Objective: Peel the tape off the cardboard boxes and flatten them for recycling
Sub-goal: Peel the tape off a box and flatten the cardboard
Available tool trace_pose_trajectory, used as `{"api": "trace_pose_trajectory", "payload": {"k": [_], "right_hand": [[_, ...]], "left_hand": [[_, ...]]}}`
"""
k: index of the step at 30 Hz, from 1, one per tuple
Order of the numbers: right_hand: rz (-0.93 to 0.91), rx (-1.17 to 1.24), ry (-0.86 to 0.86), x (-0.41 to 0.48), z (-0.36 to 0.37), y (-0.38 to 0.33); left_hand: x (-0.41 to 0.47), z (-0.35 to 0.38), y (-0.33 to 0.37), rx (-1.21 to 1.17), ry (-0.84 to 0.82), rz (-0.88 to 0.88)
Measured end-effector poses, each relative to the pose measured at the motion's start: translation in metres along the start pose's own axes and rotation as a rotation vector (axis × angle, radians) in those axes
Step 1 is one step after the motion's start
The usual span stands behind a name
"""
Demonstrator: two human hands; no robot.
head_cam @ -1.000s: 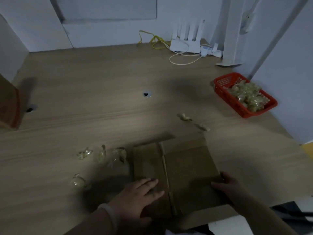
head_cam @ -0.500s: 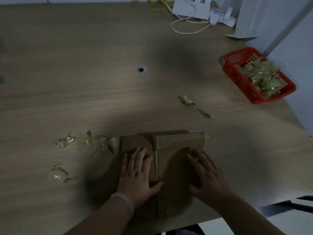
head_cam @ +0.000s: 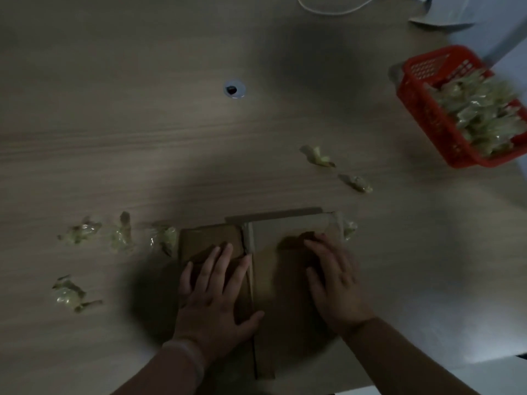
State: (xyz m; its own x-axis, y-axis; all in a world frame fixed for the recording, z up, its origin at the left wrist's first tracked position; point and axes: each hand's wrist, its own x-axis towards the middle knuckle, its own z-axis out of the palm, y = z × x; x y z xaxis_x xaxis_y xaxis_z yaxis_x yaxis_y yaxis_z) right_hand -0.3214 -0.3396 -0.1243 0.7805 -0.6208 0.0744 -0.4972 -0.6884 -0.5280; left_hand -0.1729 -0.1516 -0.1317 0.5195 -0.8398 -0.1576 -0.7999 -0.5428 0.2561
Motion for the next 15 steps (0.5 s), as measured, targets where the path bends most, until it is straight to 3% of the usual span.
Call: {"api": "trace_pose_trajectory", "payload": {"k": [2,4,10,15], "right_hand": [[0.146,0.094,0.131,0.01,-0.01,0.014],[0.267,0.028,0.144,0.026,-0.021,0.031],[0.083,-0.167,-0.163,0.073,-0.041,0.06],[0.332,-0.003,0.058,0.096,-0.048,0.059]], "left_hand": [[-0.001,0.001,-0.001,0.007,0.004,0.0],[0.0,0.003,-0.002,0.019,0.01,0.003],[0.002,0.002,0.0,0.057,0.027,-0.016],[0.002,0.0,0.003,0.077,0.025,-0.029]]}}
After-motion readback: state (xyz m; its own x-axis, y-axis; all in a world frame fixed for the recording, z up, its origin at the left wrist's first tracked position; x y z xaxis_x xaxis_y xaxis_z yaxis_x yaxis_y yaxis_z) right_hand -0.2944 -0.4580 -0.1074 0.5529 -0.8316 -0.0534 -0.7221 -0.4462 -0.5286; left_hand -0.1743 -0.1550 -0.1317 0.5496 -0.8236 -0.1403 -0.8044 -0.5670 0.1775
